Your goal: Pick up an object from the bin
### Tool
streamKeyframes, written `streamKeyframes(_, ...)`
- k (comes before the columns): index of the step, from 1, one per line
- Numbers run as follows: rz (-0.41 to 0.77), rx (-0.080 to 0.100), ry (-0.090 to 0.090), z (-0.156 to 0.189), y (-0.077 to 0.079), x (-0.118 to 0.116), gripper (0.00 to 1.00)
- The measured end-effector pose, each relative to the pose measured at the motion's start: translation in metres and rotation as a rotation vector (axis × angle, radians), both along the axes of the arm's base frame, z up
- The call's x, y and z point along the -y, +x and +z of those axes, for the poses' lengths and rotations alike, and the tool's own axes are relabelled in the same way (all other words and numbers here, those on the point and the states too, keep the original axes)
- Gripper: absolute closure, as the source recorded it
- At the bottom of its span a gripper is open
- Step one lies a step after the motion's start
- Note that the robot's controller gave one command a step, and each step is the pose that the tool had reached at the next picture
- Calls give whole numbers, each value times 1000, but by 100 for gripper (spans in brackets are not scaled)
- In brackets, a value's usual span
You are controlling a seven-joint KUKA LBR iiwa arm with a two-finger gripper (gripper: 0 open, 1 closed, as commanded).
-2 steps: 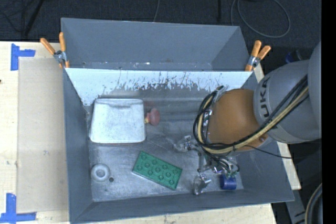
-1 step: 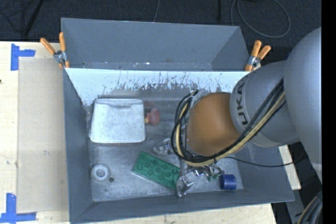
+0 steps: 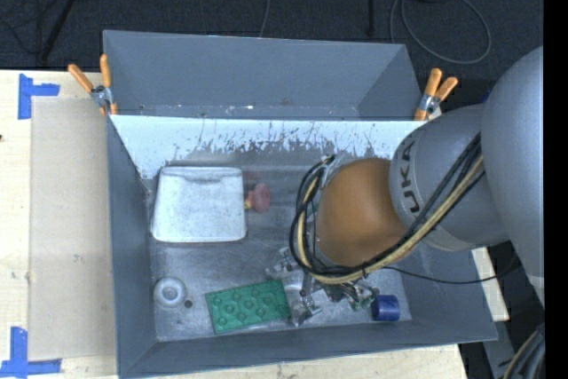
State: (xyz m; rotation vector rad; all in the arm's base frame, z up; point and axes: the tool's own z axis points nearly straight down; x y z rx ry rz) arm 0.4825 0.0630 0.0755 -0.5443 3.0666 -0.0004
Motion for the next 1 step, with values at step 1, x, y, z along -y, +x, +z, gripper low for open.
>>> streamKeyframes(1, -30, -20, -2, 128, -5, -14, 100)
